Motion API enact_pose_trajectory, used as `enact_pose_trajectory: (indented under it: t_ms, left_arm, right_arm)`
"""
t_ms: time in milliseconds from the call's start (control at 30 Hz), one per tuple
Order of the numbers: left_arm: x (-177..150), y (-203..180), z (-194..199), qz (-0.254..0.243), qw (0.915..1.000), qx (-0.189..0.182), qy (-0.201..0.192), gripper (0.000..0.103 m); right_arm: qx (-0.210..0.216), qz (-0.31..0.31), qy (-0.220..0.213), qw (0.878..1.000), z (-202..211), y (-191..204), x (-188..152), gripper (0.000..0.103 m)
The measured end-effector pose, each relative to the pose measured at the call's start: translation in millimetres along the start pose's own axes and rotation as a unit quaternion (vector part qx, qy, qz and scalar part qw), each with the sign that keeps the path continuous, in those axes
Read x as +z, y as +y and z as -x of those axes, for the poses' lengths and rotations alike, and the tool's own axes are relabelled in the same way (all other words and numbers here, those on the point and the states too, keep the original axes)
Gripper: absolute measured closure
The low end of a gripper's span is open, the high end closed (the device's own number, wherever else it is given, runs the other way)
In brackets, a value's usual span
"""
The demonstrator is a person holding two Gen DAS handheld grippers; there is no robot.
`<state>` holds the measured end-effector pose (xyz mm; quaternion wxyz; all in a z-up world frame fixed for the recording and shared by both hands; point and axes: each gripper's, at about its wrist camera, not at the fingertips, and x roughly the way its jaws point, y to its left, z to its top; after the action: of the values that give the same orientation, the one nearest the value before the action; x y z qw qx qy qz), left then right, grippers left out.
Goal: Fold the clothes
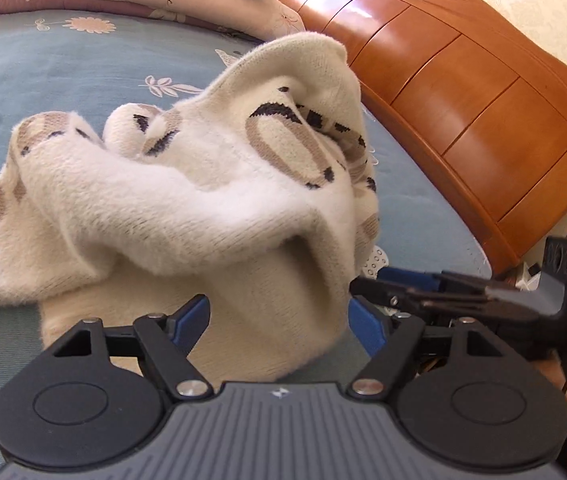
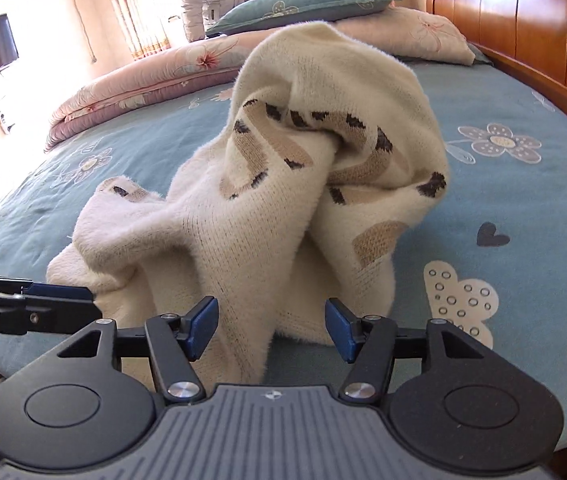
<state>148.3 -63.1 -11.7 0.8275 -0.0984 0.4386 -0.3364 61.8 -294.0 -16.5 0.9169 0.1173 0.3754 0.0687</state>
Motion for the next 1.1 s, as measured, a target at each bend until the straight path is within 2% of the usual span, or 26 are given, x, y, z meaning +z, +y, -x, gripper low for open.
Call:
enact_pose_trajectory:
  t_ms: [167,267,567,867,1100]
  left_arm:
    - [22.7,-8.4,-30.6,0.029,0.9992,-0.024,0.014,0.027]
    - [20.7,-6.1,-44.6,0.043,0.9988,-0.014,0.017,0.027]
    - [21.7,-13.2,-49.5,0.052,0.9977,-0.014,-0.041,0.025]
    - [21.7,-19.3,-51.1,0.034,0.9993,0.002,-0.018,0.025]
    - [18.1,-17.7,-56.3,0.042,0.9989,0.006,-0.022,0.025]
  right_arm:
    - [0.019,-0.030,0.024,0.999,-9.0,-5.5,-13.2,0.035]
    - [0.031,-0.040,0.037,0.998,-14.1,-6.6,-19.0,0.034]
    - [0.057,-0.073,0.059,0.994,-32.6,-16.7,-26.6,0.032]
    - [0.053,-0.080,0.062,0.993,-36.0,-21.2,-23.9,0.032]
    - [0.052,-0.084,0.062,0.993,-34.3,-23.8,-24.0,0.031]
